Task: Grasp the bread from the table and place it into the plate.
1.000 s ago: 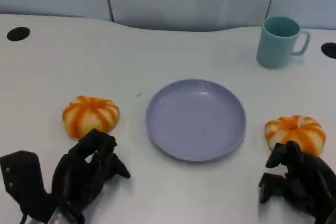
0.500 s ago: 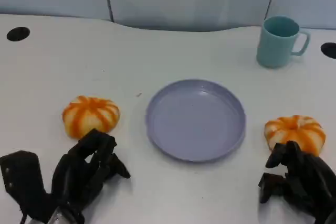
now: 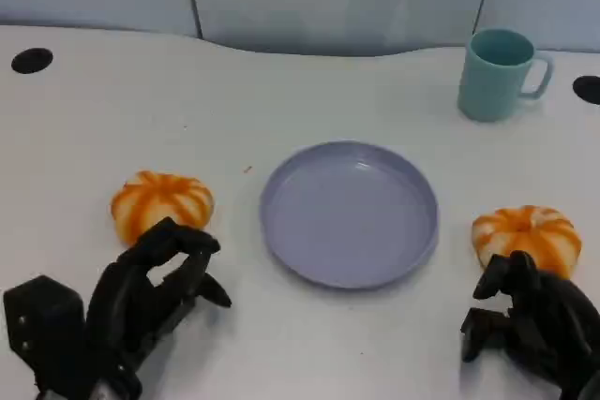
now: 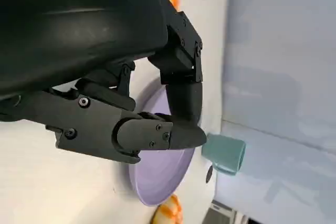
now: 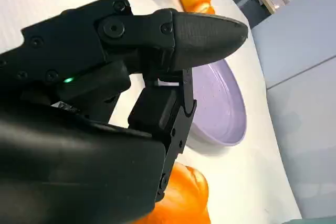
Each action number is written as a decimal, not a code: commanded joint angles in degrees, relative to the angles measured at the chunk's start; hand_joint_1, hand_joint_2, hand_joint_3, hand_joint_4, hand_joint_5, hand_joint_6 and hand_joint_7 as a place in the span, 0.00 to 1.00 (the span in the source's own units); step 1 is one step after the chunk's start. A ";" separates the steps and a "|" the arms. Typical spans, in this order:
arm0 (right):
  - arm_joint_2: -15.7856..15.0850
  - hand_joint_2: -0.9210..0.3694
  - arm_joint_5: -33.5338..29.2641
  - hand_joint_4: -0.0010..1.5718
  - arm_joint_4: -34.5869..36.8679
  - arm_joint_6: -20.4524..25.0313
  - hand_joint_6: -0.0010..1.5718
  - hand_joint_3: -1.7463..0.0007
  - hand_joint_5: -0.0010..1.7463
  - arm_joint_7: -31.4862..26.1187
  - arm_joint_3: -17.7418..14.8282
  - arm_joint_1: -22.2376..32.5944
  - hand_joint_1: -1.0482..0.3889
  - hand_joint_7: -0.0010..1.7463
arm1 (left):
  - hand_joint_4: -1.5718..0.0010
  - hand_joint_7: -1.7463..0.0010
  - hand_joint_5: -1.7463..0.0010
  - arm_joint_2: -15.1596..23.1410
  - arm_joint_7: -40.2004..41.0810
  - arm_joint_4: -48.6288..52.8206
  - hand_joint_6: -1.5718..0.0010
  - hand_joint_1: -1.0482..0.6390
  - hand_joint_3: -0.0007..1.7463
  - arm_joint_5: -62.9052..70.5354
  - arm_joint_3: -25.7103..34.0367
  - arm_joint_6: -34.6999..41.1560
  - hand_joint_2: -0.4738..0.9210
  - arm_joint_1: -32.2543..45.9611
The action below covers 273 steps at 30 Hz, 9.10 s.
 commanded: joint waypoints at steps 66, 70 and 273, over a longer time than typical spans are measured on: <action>0.26 0.00 -0.91 0.82 -3.60 4.01 0.74 0.73 0.67 -2.84 0.58 3.72 0.42 0.64 | 1.00 1.00 1.00 17.97 31.84 33.79 1.00 0.42 0.00 69.04 -44.92 10.06 0.87 -40.96; 0.22 0.00 -0.94 0.82 -3.75 4.11 0.74 0.72 0.67 -2.61 0.51 3.83 0.42 0.64 | 1.00 1.00 1.00 17.20 32.34 36.14 1.00 0.41 0.00 68.42 -45.81 10.08 0.87 -41.98; 0.18 0.00 -0.99 0.84 -4.97 3.54 0.77 0.72 0.65 -1.56 0.49 4.69 0.41 0.57 | 0.50 0.27 0.13 -2.33 6.18 -16.71 0.57 0.36 0.37 -13.26 0.60 27.51 0.84 6.98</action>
